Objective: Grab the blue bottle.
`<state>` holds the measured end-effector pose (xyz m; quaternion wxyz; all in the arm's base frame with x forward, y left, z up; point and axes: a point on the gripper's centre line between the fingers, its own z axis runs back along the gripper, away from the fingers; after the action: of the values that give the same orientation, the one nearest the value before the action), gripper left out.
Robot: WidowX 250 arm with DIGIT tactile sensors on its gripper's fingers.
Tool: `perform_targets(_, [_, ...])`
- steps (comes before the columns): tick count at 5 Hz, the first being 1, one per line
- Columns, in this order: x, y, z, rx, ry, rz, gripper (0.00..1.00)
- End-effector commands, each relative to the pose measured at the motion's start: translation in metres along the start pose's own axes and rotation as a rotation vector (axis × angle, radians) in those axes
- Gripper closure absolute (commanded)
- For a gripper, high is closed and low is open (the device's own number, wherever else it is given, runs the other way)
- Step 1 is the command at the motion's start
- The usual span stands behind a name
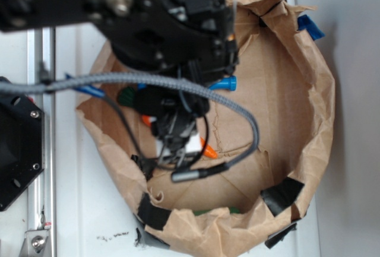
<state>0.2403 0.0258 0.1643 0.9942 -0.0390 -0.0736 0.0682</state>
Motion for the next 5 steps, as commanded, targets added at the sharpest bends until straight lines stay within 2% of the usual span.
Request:
perform_targets(1, [0.008,0.013,-0.034,0.101,-0.046,0.087,0.0])
perform_targets(2, [0.009,0.02,-0.046,0.117,-0.026,0.111,0.0])
perform_targets(3, [-0.017,0.041,-0.061,0.141,-0.011,0.137,0.0])
perform_targets(4, [-0.052,0.056,-0.076,0.123,-0.022,0.105,0.0])
perform_targets(5, [-0.07,0.061,-0.088,0.124,-0.029,0.072,0.0])
